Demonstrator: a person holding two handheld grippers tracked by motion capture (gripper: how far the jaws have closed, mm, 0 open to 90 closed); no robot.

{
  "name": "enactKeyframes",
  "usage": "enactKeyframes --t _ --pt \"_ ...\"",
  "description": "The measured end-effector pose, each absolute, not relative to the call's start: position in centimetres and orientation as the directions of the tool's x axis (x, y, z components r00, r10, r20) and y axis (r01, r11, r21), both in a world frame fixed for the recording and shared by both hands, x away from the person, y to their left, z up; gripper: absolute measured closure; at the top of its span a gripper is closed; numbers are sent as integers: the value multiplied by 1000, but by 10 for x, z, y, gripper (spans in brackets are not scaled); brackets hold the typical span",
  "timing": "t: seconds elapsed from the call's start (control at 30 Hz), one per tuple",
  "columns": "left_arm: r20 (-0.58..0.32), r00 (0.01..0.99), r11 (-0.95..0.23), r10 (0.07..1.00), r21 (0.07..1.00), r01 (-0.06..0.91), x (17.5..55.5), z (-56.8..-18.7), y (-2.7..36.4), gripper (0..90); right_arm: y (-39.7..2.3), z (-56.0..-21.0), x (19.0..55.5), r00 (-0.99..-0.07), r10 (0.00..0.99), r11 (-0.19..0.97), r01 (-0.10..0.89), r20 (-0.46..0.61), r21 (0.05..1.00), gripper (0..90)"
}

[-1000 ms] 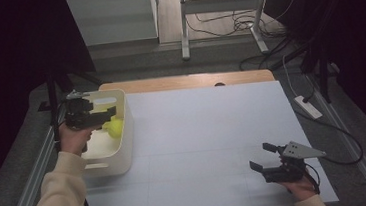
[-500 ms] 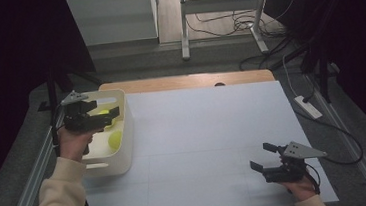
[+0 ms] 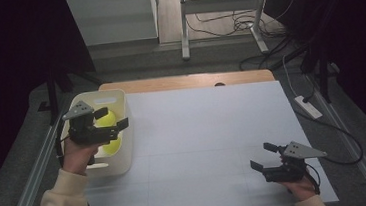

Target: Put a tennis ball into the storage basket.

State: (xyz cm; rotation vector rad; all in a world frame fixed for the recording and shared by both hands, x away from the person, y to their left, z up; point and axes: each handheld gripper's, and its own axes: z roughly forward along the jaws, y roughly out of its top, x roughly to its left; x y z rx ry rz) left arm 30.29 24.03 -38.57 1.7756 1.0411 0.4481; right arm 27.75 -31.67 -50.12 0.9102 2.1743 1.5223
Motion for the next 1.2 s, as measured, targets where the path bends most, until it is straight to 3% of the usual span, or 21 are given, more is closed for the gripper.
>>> enactKeyframes --t 1.2 --pt "-155 769 -191 620 921 340 238 -425 166 107 -315 -501 273 -738 670 228 305 79 925 121"
